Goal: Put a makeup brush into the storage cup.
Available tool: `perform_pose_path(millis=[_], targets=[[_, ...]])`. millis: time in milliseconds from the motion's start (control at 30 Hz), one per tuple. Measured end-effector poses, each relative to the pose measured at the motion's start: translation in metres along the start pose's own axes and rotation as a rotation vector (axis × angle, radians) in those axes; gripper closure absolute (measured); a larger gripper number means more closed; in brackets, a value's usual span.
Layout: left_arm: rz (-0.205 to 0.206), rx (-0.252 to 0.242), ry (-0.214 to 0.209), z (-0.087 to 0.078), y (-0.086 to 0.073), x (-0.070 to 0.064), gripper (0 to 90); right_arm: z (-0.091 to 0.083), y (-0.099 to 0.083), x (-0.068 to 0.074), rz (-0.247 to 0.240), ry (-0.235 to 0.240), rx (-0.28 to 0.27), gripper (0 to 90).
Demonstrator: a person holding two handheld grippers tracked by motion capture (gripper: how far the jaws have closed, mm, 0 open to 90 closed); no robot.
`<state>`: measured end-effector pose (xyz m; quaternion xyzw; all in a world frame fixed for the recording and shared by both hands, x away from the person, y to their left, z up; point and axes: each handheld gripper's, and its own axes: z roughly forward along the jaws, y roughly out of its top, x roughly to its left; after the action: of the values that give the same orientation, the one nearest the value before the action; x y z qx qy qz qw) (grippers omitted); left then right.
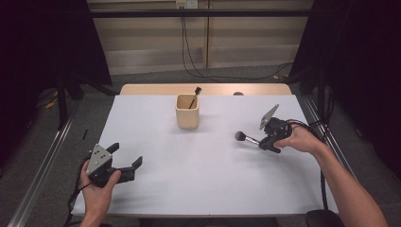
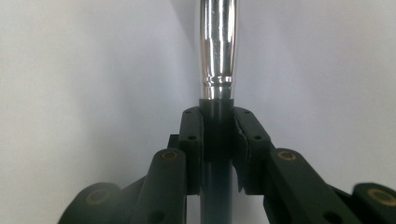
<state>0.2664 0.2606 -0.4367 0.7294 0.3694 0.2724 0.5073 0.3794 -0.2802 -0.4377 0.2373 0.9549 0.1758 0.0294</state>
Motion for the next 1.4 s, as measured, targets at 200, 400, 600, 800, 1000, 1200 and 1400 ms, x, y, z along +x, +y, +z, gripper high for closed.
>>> perform_pose_path(millis=[200,400,600,800,1000,1200,1400], targets=[[-0.001,0.003,0.003,0.000,0.000,0.000,4.3,-0.004,-0.005,0.008,0.062,-0.022,-0.110,75.5],[0.000,0.004,0.010,-0.001,0.000,0.001,4.4,-0.006,-0.009,0.013,0.133,-0.057,-0.219,75.5],[-0.002,0.001,0.001,0.000,0.000,0.000,4.4,-0.004,-0.015,0.018,0.211,-0.103,-0.333,75.5],[-0.006,0.001,-0.001,0.000,0.001,0.000,4.4,-0.003,-0.021,0.027,0.255,-0.123,-0.501,75.5],[-0.009,-0.006,-0.015,0.000,0.001,-0.001,4.4,-0.004,-0.021,0.039,0.251,-0.144,-0.570,75.5],[-0.006,-0.007,-0.034,0.000,0.002,-0.003,4.4,0.000,-0.023,0.048,0.300,-0.165,-0.622,75.5],[0.030,-0.019,-0.064,0.002,0.007,-0.012,4.4,0.001,-0.025,0.052,0.288,-0.152,-0.701,75.6]])
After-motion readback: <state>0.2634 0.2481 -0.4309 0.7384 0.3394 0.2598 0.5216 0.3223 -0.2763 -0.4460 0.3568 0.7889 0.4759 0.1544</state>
